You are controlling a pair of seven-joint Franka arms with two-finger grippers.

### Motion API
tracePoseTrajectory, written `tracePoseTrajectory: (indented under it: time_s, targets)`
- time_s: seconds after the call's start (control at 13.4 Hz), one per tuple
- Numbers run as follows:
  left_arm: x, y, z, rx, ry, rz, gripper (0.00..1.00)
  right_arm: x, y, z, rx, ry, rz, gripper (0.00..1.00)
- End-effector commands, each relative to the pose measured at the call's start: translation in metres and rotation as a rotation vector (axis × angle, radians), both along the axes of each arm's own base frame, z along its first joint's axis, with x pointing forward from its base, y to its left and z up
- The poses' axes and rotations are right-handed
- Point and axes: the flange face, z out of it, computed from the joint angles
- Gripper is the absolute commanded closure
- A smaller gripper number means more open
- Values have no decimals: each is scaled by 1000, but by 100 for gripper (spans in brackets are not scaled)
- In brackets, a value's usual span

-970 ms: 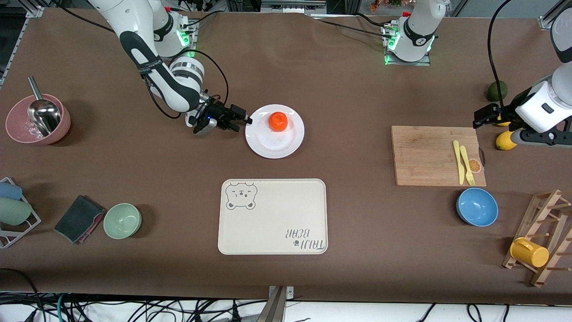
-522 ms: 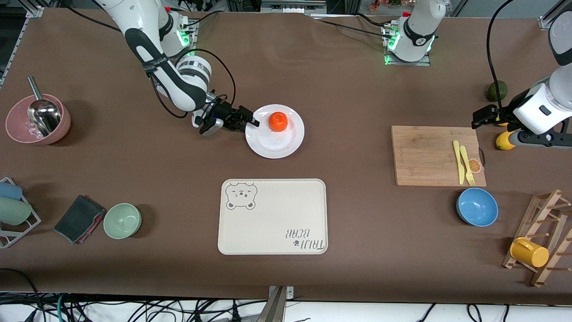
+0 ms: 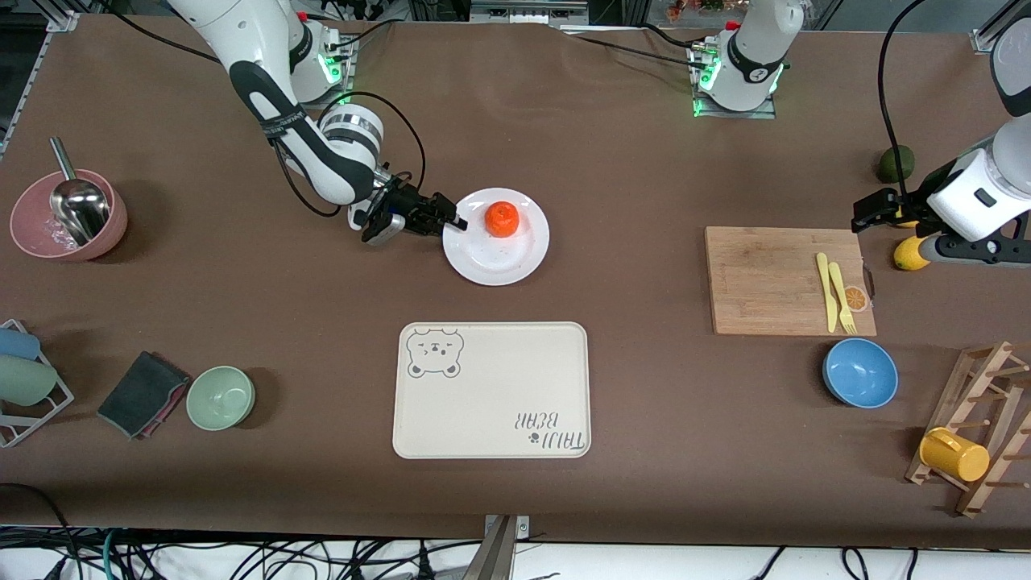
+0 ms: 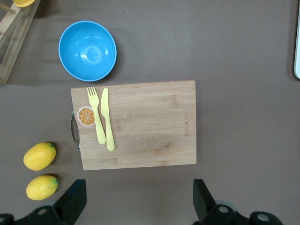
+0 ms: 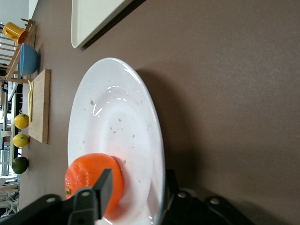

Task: Place orange and plate with both arms
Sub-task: 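Close the right gripper on the white plate rim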

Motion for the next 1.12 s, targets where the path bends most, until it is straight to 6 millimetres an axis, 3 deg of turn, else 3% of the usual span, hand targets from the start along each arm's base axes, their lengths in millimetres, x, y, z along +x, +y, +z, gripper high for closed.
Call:
tracePoseTrajectory:
  time_s: [0.0, 0.22, 0.45, 0.67, 1.04]
  targets:
    - [5, 0, 10, -10, -10, -14, 0, 2, 3, -6, -9, -21, -3, 60]
    - [4, 2, 8, -26, -4, -11, 0, 2, 4, -5, -7, -22, -3, 77]
    - [7, 2, -3, -37, 20, -9, 0, 3, 3, -6, -5, -22, -3, 84]
    - [7, 0, -4, -37, 24, -10, 0, 5, 4, -12, 0, -15, -4, 100]
    - [7, 0, -4, -37, 24, -10, 0, 21, 5, -7, 14, -35, -30, 100]
